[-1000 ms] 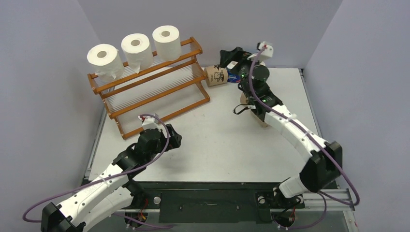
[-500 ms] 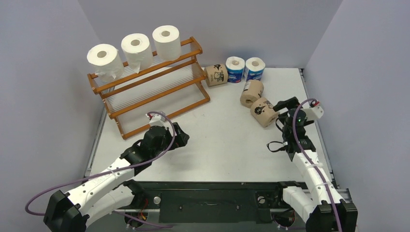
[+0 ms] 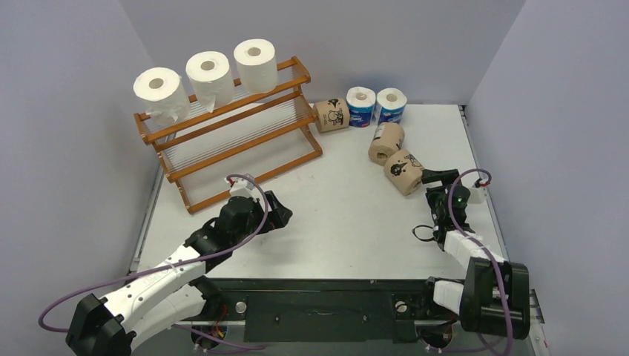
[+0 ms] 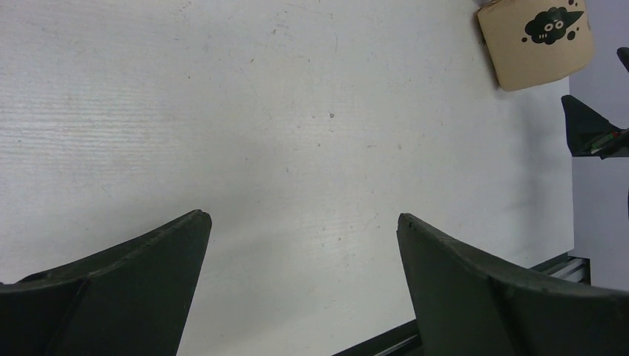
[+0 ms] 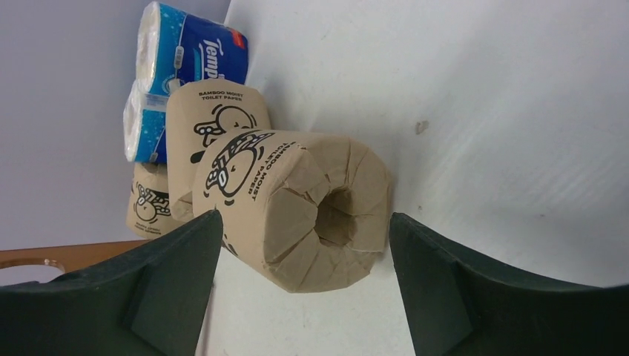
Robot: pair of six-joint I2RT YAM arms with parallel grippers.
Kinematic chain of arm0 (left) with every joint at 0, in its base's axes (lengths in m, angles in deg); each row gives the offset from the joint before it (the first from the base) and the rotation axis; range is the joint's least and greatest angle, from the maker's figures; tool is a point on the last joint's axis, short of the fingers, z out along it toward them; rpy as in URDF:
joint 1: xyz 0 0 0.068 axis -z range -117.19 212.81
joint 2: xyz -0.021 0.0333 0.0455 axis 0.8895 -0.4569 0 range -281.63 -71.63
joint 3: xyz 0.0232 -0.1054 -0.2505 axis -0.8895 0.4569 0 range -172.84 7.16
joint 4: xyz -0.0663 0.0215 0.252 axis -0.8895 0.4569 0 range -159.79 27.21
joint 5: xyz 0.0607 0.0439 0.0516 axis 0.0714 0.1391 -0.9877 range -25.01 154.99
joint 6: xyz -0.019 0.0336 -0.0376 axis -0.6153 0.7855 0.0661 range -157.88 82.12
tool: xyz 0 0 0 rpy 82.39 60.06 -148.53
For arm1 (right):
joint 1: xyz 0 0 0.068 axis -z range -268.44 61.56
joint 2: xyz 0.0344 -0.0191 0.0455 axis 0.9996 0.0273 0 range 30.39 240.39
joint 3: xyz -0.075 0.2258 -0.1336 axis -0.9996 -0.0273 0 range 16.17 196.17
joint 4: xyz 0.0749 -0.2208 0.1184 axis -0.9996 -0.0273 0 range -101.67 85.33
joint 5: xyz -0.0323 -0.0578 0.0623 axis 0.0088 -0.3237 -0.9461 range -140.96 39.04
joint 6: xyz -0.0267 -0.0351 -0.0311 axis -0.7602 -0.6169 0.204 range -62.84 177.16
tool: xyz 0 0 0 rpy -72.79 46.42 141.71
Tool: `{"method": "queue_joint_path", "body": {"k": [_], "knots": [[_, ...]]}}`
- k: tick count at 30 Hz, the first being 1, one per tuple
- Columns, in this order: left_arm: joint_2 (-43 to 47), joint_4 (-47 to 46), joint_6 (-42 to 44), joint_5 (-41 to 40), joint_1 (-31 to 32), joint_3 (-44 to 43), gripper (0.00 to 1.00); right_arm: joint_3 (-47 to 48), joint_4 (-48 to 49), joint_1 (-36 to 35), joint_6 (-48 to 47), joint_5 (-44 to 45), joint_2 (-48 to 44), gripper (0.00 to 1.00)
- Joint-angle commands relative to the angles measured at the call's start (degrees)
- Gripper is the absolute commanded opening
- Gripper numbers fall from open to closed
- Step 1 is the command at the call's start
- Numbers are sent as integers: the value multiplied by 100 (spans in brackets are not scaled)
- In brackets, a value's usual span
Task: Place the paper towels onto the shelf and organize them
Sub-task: Adjust the paper towel at the center of the board.
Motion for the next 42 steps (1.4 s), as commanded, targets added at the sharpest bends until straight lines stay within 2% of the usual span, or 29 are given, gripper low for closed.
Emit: {"method": "queue_joint_path", "body": {"k": [1, 12, 22, 26, 34, 38, 42], "knots": [[297, -185, -83, -14, 27, 69, 97, 18, 1714, 106, 501, -570, 680, 77], [427, -119, -86, -118, 14, 208, 97, 126, 2958, 126, 914, -1106, 1886, 69], [438, -123, -75, -87, 18, 279, 97, 236, 3233, 100, 999, -1270, 2295, 65], [490, -82, -99, -75, 17, 322, 97, 242, 3420, 100, 1034, -1299, 2445, 60], [555, -5, -99, -84, 18, 355, 97, 143, 4424, 109, 1387, -1519, 3030, 57], [555, 24, -94, -83, 17, 351, 97, 77, 4806, 107, 1551, -1568, 3198, 48], [555, 30, -77, -99, 17, 357, 97, -31, 4753, 102, 1454, -1585, 2910, 40]]}}
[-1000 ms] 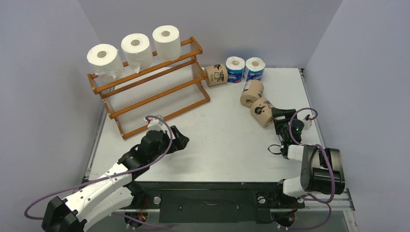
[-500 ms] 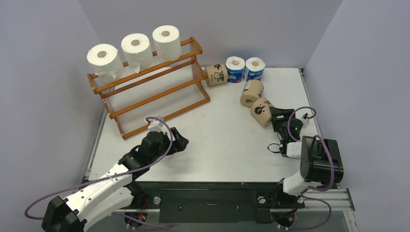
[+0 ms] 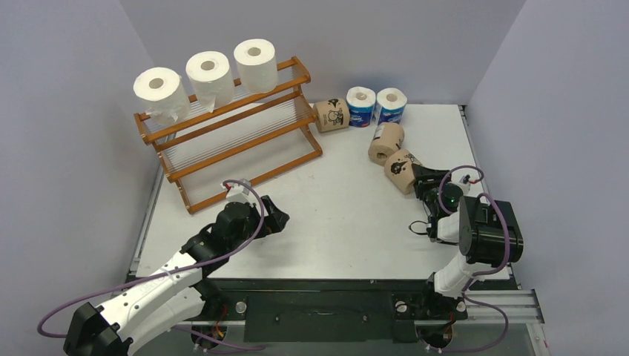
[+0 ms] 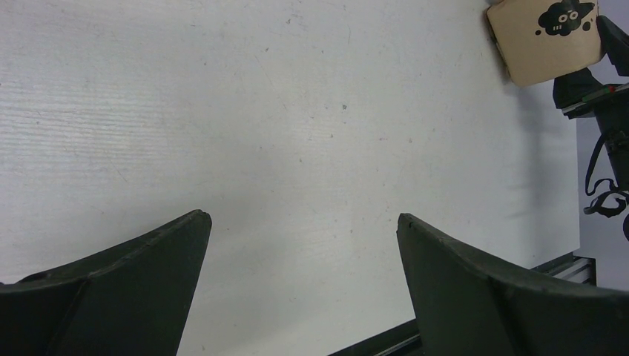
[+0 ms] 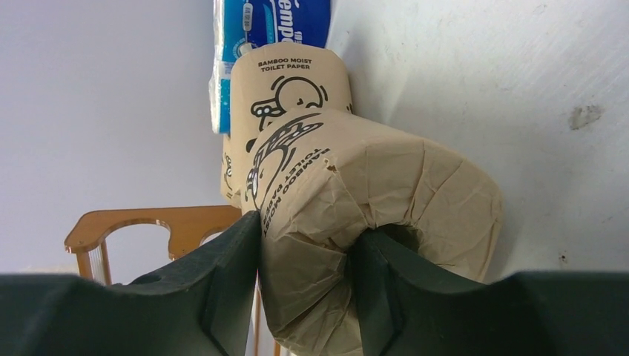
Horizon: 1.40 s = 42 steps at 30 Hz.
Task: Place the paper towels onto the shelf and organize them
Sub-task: Adjust the paper towel at the center of the board.
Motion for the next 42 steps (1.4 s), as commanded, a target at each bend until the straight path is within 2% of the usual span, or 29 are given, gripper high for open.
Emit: {"method": "queue_joint_path", "body": {"k": [1, 7, 9, 14, 15, 16, 20, 23, 26, 28, 32, 36, 42], "knots": [[81, -63, -27, -43, 15, 0, 97, -106, 508, 18, -50, -73, -378, 40], [93, -45, -7, -43, 19, 6, 97, -279, -689, -46, -503, 23, -1673, 36], [110, -28, 3, -36, 16, 14, 97, -259, -1557, -131, -855, 168, -2402, 35], [144, -56, 8, -28, 15, 41, 97, 611, -5047, -764, -2553, 888, -4444, 33], [142, -81, 11, -23, 7, 46, 96, 736, -5434, -1073, -2742, 1101, -4608, 32], [130, -104, 6, -3, 10, 51, 96, 958, -6045, -1187, -3060, 1188, -4871, 32], [109, -164, 9, 34, 16, 40, 96, 1501, -7509, -1732, -3752, 1500, -5422, 31], [156, -81, 60, -7, 8, -5, 97, 2085, -8415, -2661, -4370, 2109, -5421, 31], [246, 22, 118, -118, 6, -71, 96, 2646, -9341, -3963, -4674, 2914, -5174, 31], [304, 123, 146, -164, 5, -114, 96, 3085, -9791, -4646, -4819, 3472, -4817, 31], [390, 273, 169, -242, -4, -197, 96, 3976, -10493, -5779, -5107, 4049, -3859, 31], [546, 438, 152, -334, -11, -224, 96, 4546, -10718, -6289, -5387, 4119, -2989, 31], [769, 587, 112, -452, -21, -165, 96, 4862, -10658, -6466, -5767, 3797, -1981, 32]]}}
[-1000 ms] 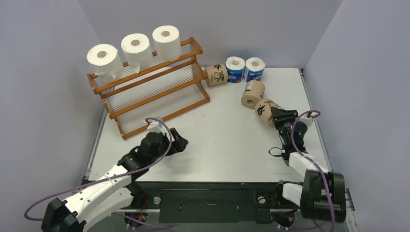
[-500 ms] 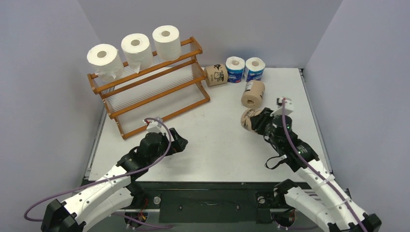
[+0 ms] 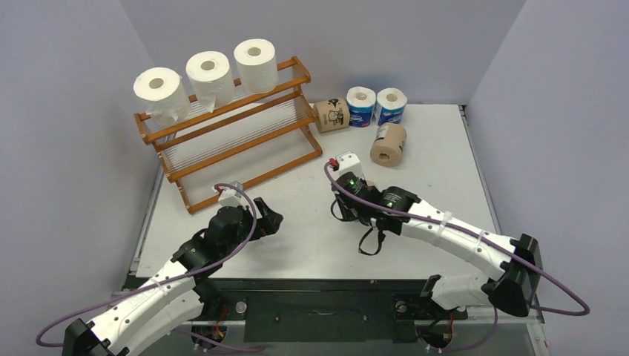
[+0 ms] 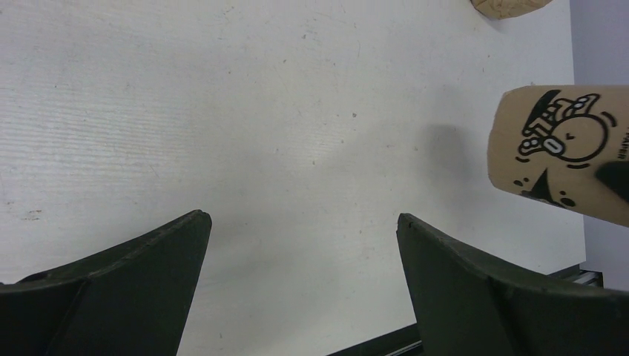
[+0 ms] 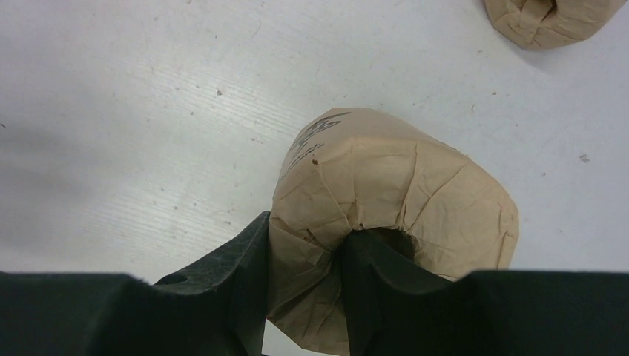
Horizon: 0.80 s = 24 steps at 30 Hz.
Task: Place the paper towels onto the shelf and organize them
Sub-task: Adjust the paper towel at the center of the board.
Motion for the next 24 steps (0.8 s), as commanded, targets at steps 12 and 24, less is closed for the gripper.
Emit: {"method": "queue_joint_path", "body": {"k": [12, 24], "knots": [[76, 56, -23, -249, -24, -73, 96, 3, 514, -53, -569, -563, 1387, 34], [-101, -39, -25, -230, -35, -42, 96, -219, 665, 50, -447, -834, 1244, 60]]}}
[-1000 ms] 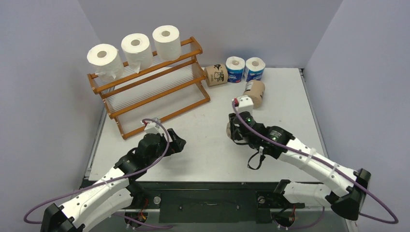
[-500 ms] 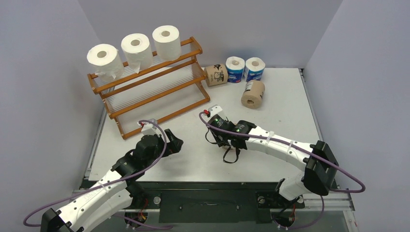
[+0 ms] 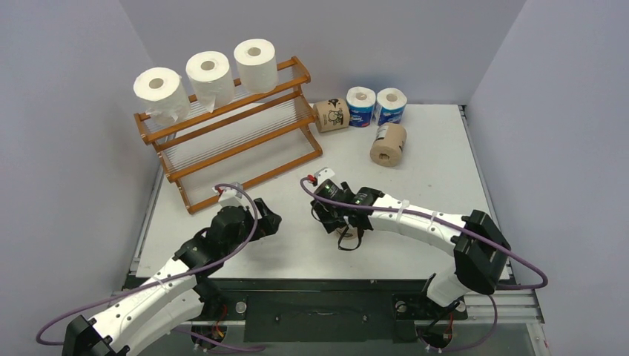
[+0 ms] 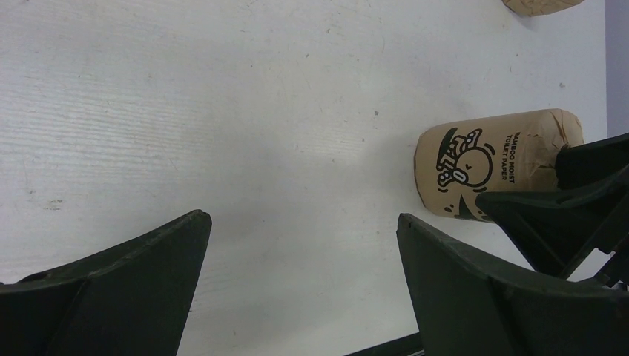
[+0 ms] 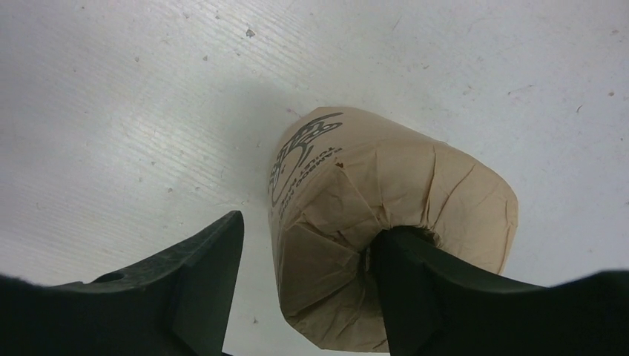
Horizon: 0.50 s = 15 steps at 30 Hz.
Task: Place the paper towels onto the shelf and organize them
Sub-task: Adjust the paper towel at the center of the board, then pick up the paper towel from the center of the board.
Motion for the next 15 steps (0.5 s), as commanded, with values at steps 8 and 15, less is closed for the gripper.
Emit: {"method": "queue_joint_path", "body": {"k": [8, 15], "knots": [[-177, -121, 79, -173, -37, -220, 96, -11, 5, 105, 286, -42, -1318, 75], [-1165, 413, -219, -688, -36, -1079, 96, -581, 405, 257, 1231, 1512, -2752, 77]]}}
